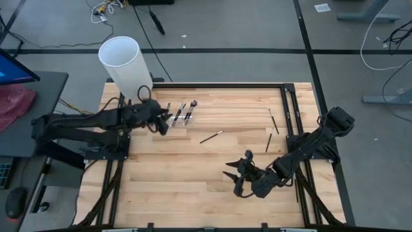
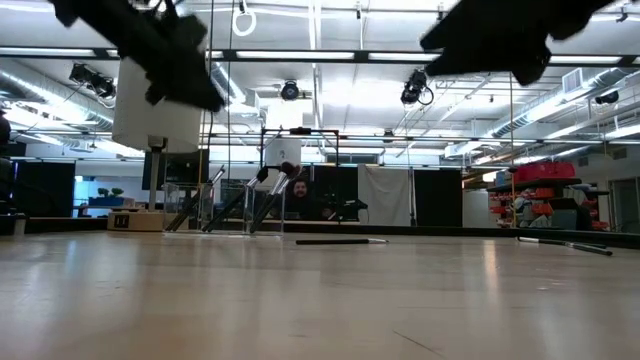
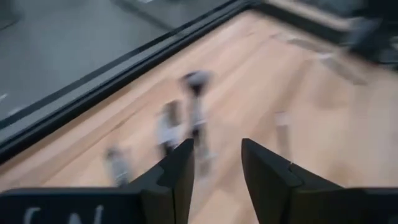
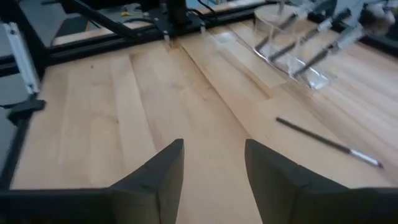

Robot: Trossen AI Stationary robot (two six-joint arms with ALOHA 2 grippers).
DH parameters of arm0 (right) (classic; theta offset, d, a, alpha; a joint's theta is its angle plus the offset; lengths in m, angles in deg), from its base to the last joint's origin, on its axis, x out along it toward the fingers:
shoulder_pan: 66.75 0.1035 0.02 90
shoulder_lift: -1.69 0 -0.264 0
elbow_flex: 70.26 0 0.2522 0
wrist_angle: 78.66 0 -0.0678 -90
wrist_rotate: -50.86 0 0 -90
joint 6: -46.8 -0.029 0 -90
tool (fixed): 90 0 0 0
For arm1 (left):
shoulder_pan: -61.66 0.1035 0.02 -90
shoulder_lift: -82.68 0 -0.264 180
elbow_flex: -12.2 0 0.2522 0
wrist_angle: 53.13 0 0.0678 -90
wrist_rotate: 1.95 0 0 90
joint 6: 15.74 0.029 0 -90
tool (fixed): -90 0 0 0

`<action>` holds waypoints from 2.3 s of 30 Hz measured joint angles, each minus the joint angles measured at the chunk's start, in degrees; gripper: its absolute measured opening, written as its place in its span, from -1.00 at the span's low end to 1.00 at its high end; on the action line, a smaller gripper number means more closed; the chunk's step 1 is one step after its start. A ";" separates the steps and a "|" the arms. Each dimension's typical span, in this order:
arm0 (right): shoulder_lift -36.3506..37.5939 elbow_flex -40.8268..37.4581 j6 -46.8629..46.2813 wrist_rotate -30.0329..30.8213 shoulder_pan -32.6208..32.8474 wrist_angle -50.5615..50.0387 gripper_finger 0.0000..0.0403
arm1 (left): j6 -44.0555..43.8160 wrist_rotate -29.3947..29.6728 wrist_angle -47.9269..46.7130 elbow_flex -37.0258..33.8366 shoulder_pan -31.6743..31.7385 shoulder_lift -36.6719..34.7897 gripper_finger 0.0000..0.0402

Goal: Put items in baskets/containers
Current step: Put the eyeshadow brush into the transparent organizer

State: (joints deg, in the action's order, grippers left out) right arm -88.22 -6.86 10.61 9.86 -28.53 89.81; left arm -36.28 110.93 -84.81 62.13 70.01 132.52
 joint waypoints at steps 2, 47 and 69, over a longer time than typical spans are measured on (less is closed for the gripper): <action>0.00 -2.27 -1.04 -0.01 -0.26 2.41 -0.15 | 0.66 -0.02 0.08 1.97 -4.04 0.00 -0.37; 2.49 -18.16 -15.29 -10.76 14.95 22.96 -0.15 | 6.18 -1.48 39.54 18.77 -10.73 56.41 0.02; 2.49 -18.16 -13.72 -10.46 12.76 23.13 -0.15 | 6.18 -3.82 51.31 18.96 -6.12 70.67 -0.20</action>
State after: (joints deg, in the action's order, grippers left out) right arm -85.73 -25.02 -3.11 -0.60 -15.77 112.94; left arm -30.10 107.11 -33.50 81.09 63.89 203.19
